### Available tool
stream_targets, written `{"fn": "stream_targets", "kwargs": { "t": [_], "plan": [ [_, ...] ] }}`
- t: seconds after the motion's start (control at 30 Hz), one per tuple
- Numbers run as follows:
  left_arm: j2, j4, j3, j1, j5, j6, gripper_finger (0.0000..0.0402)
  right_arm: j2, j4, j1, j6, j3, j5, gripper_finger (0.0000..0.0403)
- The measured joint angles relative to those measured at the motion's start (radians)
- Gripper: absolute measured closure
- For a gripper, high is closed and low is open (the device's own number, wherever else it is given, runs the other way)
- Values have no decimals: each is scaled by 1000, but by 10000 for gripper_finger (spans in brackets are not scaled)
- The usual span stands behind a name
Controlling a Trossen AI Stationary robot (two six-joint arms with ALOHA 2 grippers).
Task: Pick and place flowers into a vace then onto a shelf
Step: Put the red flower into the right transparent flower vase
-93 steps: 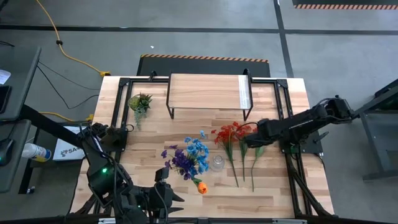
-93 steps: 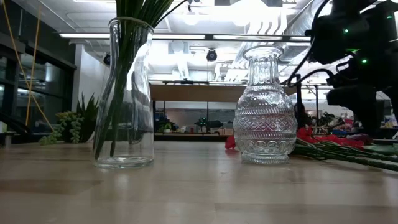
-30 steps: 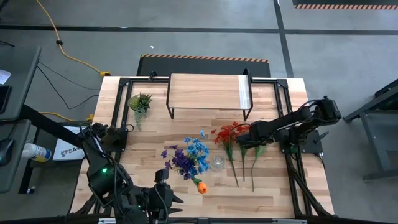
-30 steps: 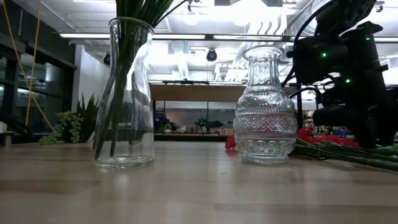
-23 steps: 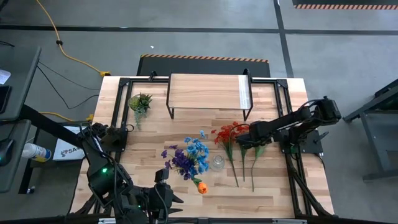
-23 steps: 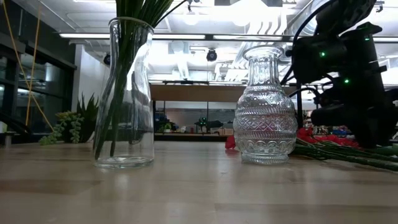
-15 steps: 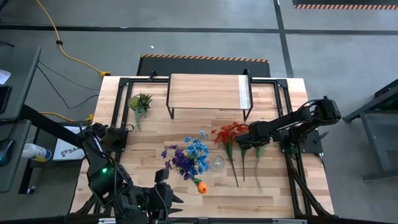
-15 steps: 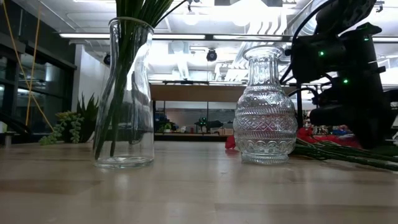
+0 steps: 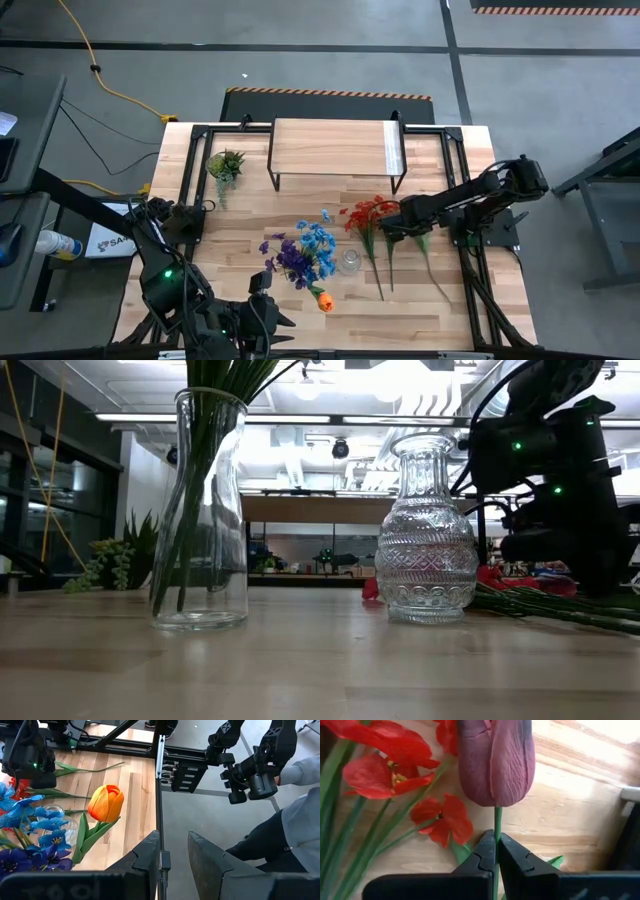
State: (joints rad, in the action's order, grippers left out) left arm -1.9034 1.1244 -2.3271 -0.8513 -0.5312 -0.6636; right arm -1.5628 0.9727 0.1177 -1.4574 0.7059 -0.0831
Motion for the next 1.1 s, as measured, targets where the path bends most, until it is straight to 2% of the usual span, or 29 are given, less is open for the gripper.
{"fn": "stream_targets", "kwargs": {
  "t": [0.27,0.53,0.7,0.87,1.1],
  "plan": [
    [0,0,0,0,0,0,268,88,63,0,-9,-4,48,400],
    [0,0,0,0,0,0,268,283,182,1,-66,-3,59,400],
    [0,1,0,0,-1,0,268,421,192,1,-65,6,82,400],
    [0,1,0,0,-2,0,268,521,212,1,-10,104,49,400],
    [0,1,0,0,-6,0,268,571,213,1,122,365,-112,401]
  ]
}}
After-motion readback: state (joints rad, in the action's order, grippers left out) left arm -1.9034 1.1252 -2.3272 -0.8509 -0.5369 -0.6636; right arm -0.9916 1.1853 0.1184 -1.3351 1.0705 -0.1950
